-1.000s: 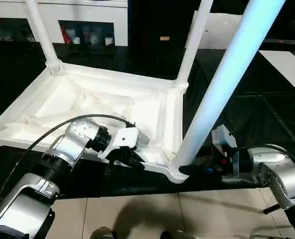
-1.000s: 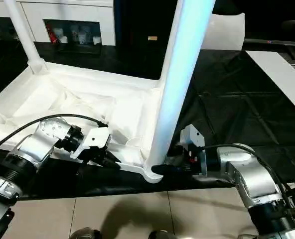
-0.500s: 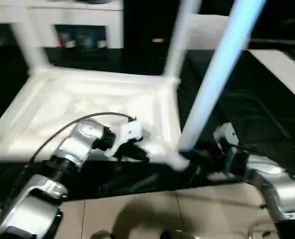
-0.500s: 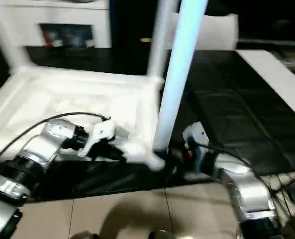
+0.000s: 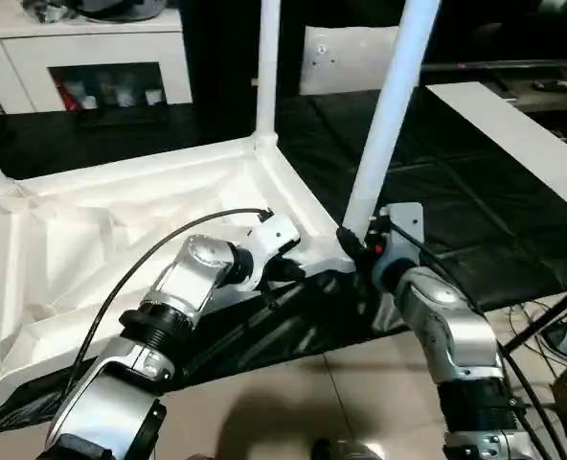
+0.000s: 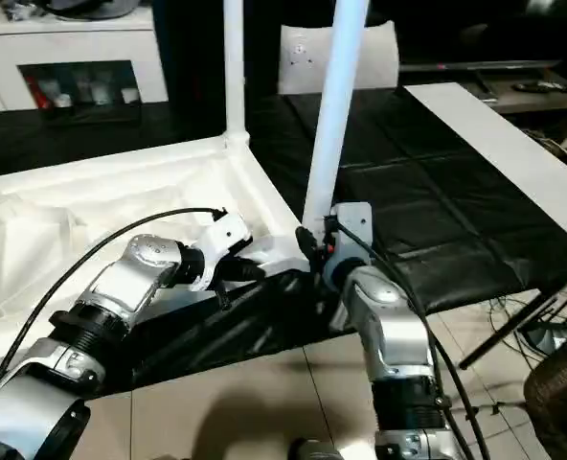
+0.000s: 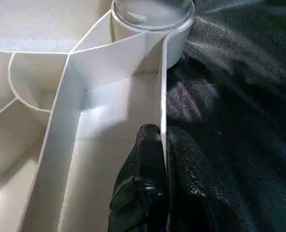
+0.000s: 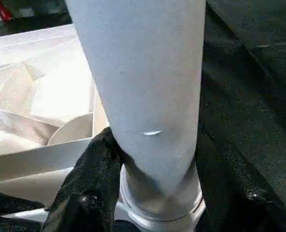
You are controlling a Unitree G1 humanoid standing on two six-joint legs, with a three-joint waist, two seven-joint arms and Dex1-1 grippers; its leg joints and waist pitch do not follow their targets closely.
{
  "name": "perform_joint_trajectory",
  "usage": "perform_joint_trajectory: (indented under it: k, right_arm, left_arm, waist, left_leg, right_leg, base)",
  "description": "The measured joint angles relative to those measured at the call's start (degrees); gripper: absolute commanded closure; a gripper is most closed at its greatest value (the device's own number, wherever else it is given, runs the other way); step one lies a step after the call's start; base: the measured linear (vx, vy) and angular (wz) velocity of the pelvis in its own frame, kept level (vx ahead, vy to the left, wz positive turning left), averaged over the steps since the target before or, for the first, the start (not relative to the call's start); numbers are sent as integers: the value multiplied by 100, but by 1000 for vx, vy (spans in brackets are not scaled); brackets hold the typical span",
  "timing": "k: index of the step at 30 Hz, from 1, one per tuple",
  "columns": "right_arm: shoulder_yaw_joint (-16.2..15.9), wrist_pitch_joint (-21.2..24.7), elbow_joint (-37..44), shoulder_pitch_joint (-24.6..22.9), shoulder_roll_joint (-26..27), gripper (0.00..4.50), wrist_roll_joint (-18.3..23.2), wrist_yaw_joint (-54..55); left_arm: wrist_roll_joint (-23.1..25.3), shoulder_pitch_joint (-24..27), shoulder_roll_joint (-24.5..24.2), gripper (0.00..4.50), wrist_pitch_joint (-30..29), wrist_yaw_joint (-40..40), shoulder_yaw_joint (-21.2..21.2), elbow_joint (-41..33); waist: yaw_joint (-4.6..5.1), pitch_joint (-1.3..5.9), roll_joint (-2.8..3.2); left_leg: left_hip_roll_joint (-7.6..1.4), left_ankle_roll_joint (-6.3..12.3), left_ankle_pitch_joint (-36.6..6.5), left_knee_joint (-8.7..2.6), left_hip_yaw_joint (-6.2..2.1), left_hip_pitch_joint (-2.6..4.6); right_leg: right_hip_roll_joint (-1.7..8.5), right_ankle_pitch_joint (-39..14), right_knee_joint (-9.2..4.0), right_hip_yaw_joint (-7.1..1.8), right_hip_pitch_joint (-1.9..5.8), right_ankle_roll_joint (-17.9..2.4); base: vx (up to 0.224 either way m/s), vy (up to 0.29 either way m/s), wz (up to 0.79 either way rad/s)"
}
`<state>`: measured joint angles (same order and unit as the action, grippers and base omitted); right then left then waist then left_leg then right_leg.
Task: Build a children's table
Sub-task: Rotate leg to tighten
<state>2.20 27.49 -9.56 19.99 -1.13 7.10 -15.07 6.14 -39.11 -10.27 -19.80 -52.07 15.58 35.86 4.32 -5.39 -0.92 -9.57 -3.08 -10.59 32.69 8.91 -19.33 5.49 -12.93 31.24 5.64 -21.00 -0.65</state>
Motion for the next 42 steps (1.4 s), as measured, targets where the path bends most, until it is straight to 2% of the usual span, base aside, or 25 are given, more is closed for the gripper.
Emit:
perform_joint_trajectory:
  k: [1,2,3,4,5,6,7,8,9,10,11,12,13,14,15,19,22,24,29,34,37,42]
  right_arm:
    - [-23,-73,-8,-20,-1,181,-7,-34]
    - [-49,-159,-21,-23,-1,181,-12,-72]
    - [-49,-203,-37,-23,-4,170,-12,-143]
    - [-53,-254,-46,-24,-41,157,-12,-227]
    - [-67,-314,-50,-36,-112,147,-11,-364]
    - [-85,-352,-38,-78,-180,141,-5,-497]
    - [-87,-391,-12,-135,-222,133,2,-606]
    - [-107,-439,23,-194,-350,110,35,-811]
    - [-180,-468,72,-232,-577,110,142,-1114]
    - [-238,-487,117,-250,-749,103,227,-1393]
    - [-262,-513,172,-291,-848,94,269,-1600]
    - [-264,-560,232,-412,-1010,94,361,-1845]
    - [-278,-568,257,-482,-1156,82,430,-2083]
    - [-319,-586,253,-507,-1276,59,444,-2277]
    - [-346,-647,252,-513,-1356,54,445,-2431]
    - [-388,-799,248,-495,-1747,15,476,-3061]
    - [-379,-830,248,-465,-2075,15,628,-3520]
    - [-413,-899,249,-459,-2214,15,702,-3834]
    - [-558,-954,267,-449,-2565,15,924,-4686]
    - [-720,-947,262,-442,-2820,63,1109,-5370]
    - [-791,-950,237,-372,-2823,95,1127,-5540]
    - [-928,-1037,28,-176,-2821,134,1126,-5746]
  left_arm:
    - [12,18,-8,450,28,0,-15,-14]
    - [13,39,-24,450,55,-6,-36,-43]
    - [11,67,-39,450,83,-18,-47,-73]
    - [8,82,-58,450,109,-42,-54,-103]
    - [8,80,-89,450,136,-94,-43,-138]
    - [8,78,-120,450,169,-143,-7,-154]
    - [9,82,-133,450,196,-171,17,-161]
    - [7,105,-188,450,306,-267,47,-161]
    - [-33,141,-278,450,450,-402,51,-171]
    - [-102,163,-365,450,552,-534,43,-192]
    - [-134,158,-438,450,619,-633,39,-224]
    - [-130,147,-561,450,718,-764,51,-245]
    - [-130,147,-627,450,798,-891,60,-258]
    - [-132,145,-702,450,868,-999,58,-259]
    - [-144,146,-776,450,944,-1115,48,-257]
    - [-178,119,-941,450,1298,-1546,136,-241]
    - [-255,89,-1111,450,1516,-1940,170,-214]
    - [-300,47,-1162,450,1622,-2157,187,-194]
    - [-376,-4,-1323,450,1873,-2582,218,-128]
    - [-403,-65,-1434,450,2144,-3019,315,55]
    - [-411,-65,-1441,450,2212,-3233,383,65]
    - [-424,-95,-1470,450,2280,-3534,511,60]
  waist:
    - [6,-26,-30]
    - [-1,-42,-5]
    - [2,-51,49]
    - [11,-61,122]
    - [15,-88,120]
    - [-27,-107,59]
    - [-39,-104,-34]
    - [-57,-124,-154]
    - [-108,-129,-131]
    - [-182,-128,-115]
    - [-226,-138,-82]
    - [-259,-118,-37]
    - [-261,-114,-34]
    - [-260,-115,-36]
    - [-269,-117,-43]
    - [-345,-114,-55]
    - [-404,-96,-74]
    - [-462,-73,-73]
    - [-544,-68,-82]
    - [-615,-74,-107]
    - [-637,-77,-114]
    - [-676,-73,-162]
  left_leg:
    - [23,6,-12,-44,20,40]
    - [29,13,-110,-32,-2,34]
    - [14,27,-145,-41,-47,19]
    - [-9,26,-144,-45,-95,-22]
    - [-17,25,-144,-26,-116,-36]
    - [-7,24,-143,-31,-48,-3]
    - [26,24,-143,-42,38,48]
    - [82,17,-166,-27,111,146]
    - [96,1,-258,52,99,133]
    - [105,47,-322,56,49,76]
    - [117,50,-312,57,-62,17]
    - [81,15,-253,45,-89,7]
    - [51,-2,-216,45,-93,-6]
    - [29,-11,-202,48,-77,-8]
    - [28,-11,-201,48,-46,-12]
    - [18,32,-125,45,47,-17]
    - [-27,30,-123,45,119,-23]
    - [-33,44,-96,46,128,-64]
    - [-38,63,-103,36,128,-119]
    - [-50,61,-103,76,124,-122]
    - [-50,57,-103,100,121,-121]
    - [-47,55,-104,113,119,-121]
  right_leg:
    - [15,-4,-21,-7,-30,9]
    - [77,-14,-101,118,-14,26]
    - [122,-21,-191,285,34,42]
    - [145,-41,-249,409,126,66]
    - [159,-125,-149,425,126,114]
    - [156,-176,55,313,78,44]
    - [157,-188,184,145,32,-5]
    - [139,-132,208,-11,-58,36]
    - [158,-122,182,-2,-65,54]
    - [177,-111,181,18,-67,75]
    - [172,-112,171,99,-90,79]
    - [141,-110,167,128,-101,76]
    - [107,-104,160,122,-101,67]
    - [79,-85,159,95,-104,33]
    - [75,-20,165,65,-111,-64]
    - [75,186,189,-23,-143,-71]
    - [75,295,199,-38,-174,-81]
    - [75,332,222,-46,-212,-66]
    - [74,269,300,-39,-289,-95]
    - [72,266,325,-34,-293,-96]
    - [73,273,326,-37,-279,-103]
    - [75,276,324,-42,-263,-108]
  base:
    - [0,0,0]
    - [0,0,0]
    - [82,48,-27]
    - [83,66,-16]
    - [83,66,-16]
    - [0,0,0]
    - [85,-89,33]
    - [85,-89,33]
    - [114,-42,-6]
    - [44,14,-22]
    - [121,25,-42]
    - [92,0,-25]
    - [92,0,-25]
    - [0,0,0]
    - [0,0,0]
    - [15,-4,3]
    - [75,-22,11]
    - [81,-23,9]
    - [38,-13,2]
    - [0,0,0]
    - [0,0,0]
    - [0,0,0]
